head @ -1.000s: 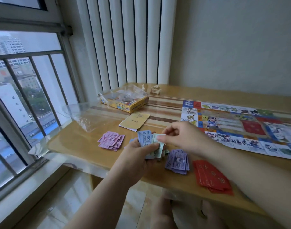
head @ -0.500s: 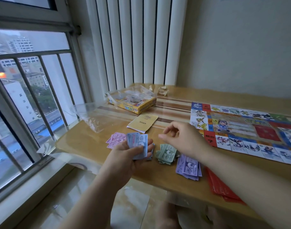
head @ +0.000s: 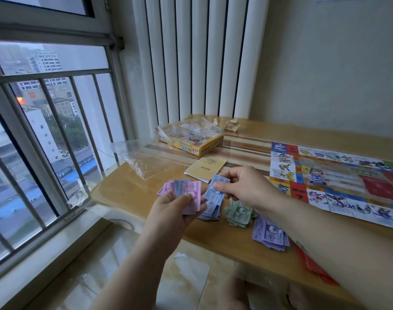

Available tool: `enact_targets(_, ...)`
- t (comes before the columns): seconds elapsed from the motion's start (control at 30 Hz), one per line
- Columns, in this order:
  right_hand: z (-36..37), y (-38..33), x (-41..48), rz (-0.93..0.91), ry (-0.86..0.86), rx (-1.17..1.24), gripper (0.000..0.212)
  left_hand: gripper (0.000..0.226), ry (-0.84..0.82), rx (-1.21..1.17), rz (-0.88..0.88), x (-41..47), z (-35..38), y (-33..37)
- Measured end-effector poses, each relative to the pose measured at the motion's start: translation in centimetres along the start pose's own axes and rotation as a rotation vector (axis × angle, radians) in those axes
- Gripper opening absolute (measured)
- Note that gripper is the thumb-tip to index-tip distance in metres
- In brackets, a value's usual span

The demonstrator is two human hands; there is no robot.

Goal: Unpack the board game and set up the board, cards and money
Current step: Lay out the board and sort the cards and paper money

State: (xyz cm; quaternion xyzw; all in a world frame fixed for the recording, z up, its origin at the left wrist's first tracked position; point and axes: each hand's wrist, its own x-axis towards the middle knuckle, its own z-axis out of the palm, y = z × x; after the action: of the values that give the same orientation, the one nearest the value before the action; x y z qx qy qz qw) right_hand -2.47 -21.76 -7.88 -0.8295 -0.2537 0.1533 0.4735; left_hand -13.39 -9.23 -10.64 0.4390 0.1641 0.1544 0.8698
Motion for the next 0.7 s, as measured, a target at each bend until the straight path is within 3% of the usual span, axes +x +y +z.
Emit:
enact_targets(0.17,0.7,0.4,1.1,-0.016,0.015,-0.185,0.019,0.017,0.159,-0.045,0.100,1.0,-2.3,1.5)
enact_targets(0.37,1.9,0.4,1.5,-0.115,0.143,-0.600,0.032,0.015,0.131,-0.022,0.086,1.1,-2.8,1.6)
enact_targets(0.43,2.1,-0.5,1.5,-0.153,0.189,-0.480,0.027,0.020,0.101,-0.016,0.067,1.3,-2.8,1.3)
enact_targets(0.53,2.9,-2.6,1.5,-0.126,0.016,-0.146,0.021,0.029,0.040,0.017,0.058,1.5,-2.6,1.0)
enact_targets(0.6,3.6,-3.4,1.8,-0.099,-0.105,-0.106,0.016,0.028,0.014,0.015,0.052,1.4,-2.3,1.1)
enact_targets(0.7,4.4,-3.6,3.3,-0.081,-0.056,-0.086,0.011,0.022,0.082,-0.088,0.034,1.5,-2.8,2.0)
